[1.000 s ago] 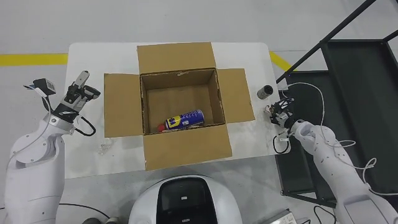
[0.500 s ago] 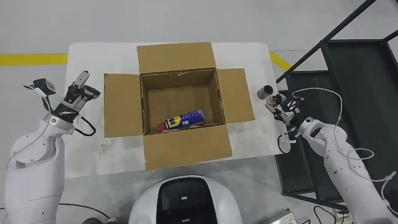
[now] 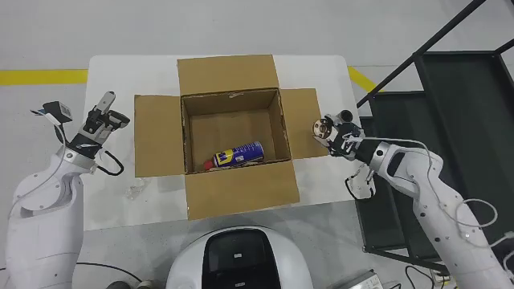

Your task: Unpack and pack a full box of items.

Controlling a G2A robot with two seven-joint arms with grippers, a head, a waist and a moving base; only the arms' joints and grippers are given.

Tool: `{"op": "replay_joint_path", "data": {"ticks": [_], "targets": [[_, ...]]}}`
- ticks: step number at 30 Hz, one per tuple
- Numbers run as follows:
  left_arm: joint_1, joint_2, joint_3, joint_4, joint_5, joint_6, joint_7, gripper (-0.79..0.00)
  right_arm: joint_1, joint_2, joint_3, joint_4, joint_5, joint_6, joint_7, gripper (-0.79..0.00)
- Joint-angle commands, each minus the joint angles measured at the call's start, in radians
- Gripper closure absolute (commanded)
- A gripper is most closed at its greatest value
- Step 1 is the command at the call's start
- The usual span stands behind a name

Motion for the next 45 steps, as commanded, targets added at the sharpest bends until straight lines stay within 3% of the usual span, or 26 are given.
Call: {"op": "replay_joint_path", "data": {"ticks": [1,10,16,45], "targets": [[0.0,0.0,0.0,0.0,0.0,0.0,0.0,-0.785,0.049,-0.005,-0.047,-0.003,0.016,-0.02,0.039,0.0],[0.0,0.0,0.0,0.0,0.0,0.0,0.0,-0.785,0.258,-0.043,-0.274,0.027,0.063,-0.043,0.207,0.0],[0.0,0.0,0.0,0.0,0.0,0.0,0.0,-0.785,0.351,-0.07,-0.377,0.079,0.079,-0.013,0.227,0.0],[0.0,0.0,0.0,0.0,0.0,0.0,0.0,-0.785,0.393,-0.083,-0.422,0.094,0.073,-0.018,0.215,0.0]]}}
